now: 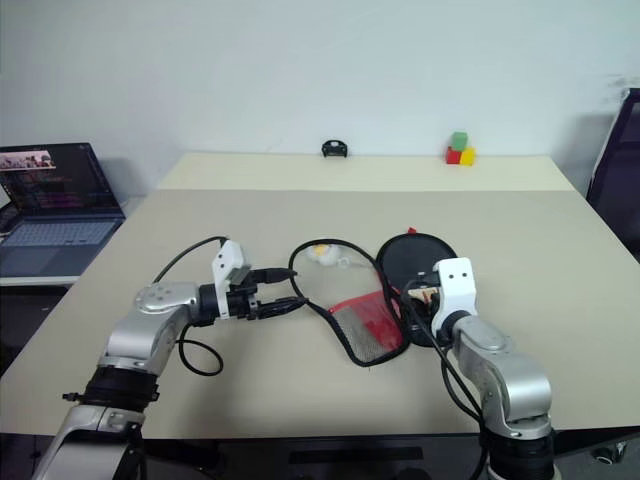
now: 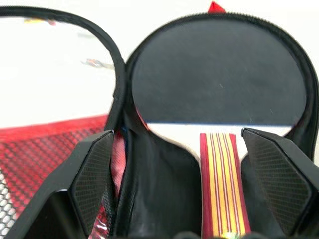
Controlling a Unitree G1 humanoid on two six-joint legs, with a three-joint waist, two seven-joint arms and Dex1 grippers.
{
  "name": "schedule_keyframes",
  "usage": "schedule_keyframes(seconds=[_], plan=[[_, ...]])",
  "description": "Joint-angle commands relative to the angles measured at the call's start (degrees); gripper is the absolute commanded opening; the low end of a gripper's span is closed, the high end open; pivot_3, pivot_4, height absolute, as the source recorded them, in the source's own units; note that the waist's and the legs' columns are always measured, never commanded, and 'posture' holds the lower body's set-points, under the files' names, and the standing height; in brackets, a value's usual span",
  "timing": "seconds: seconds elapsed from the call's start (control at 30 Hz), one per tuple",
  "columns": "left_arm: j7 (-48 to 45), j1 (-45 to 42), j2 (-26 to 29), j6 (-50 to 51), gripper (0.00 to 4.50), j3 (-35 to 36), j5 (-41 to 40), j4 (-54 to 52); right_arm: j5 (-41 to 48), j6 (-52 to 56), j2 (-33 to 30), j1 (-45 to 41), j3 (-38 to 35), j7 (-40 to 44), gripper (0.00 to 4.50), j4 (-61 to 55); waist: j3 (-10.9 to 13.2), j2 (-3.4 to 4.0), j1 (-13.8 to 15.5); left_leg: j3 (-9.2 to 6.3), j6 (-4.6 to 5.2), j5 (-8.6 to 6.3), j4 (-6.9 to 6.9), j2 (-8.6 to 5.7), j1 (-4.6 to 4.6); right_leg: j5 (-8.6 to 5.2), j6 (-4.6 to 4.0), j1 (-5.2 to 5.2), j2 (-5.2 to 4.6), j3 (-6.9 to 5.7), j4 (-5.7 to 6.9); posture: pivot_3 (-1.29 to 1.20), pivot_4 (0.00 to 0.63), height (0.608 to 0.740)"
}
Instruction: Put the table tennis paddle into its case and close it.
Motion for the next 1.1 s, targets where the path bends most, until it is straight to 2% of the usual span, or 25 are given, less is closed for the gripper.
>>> schedule_keyframes(seconds=[0.03,0.2,0.47,0.73,0.93,1.1], plan=[[0.62,-0.68,-0.10,-0.79,3.66,1.28,-0.35,-1.09,2.00,-3.62,-1.30,-0.30,-3.35,2.53,4.48,-1.98,0.00,0.00,0.01,0.00,0.00,0.00,0.00,0.00,0.00,0.00,0.00,0.01,0.00,0.00,-0.01,0.00,0.150,0.740],[1.38,0.46,0.36,-0.37,3.66,1.98,-0.71,-1.50,6.35,-7.01,-3.84,-1.07,-5.70,8.72,4.48,-2.48,0.00,0.00,-0.09,0.00,0.00,0.00,0.00,0.01,0.02,0.00,0.00,0.01,0.01,0.00,0.00,0.00,0.150,0.740],[2.04,5.80,3.71,0.65,3.66,5.48,-1.41,-2.54,17.14,-8.06,-16.34,-0.57,-8.67,24.93,4.48,-3.05,0.00,0.00,-0.02,-0.04,0.01,0.00,-0.04,0.03,0.01,0.00,-0.01,0.02,0.01,-0.03,-0.07,0.00,0.150,0.740],[2.60,7.00,3.12,0.75,3.66,5.37,-0.84,-3.01,25.80,-8.49,-26.42,-1.49,-10.16,36.82,4.48,-0.35,0.02,-0.03,0.17,-0.09,0.01,-0.01,-0.03,0.03,-0.02,0.00,0.00,0.13,0.01,-0.09,-0.27,0.00,0.150,0.740],[3.15,5.23,0.49,0.18,3.66,3.19,0.30,-1.56,25.08,-11.06,-30.41,-2.81,-8.86,39.56,4.48,3.14,0.02,-0.03,0.28,-0.08,0.01,-0.01,-0.03,0.03,-0.02,0.01,0.00,0.13,0.00,-0.07,-0.28,0.00,0.150,0.740],[3.37,-1.55,-5.63,-2.18,3.66,-0.66,2.44,3.65,24.78,-12.31,-30.66,-1.98,-6.85,39.44,4.48,4.36,0.03,-0.07,0.69,-0.11,0.02,-0.01,-0.01,0.02,-0.06,0.01,0.00,0.15,0.00,-0.13,-0.28,0.00,0.150,0.740]])
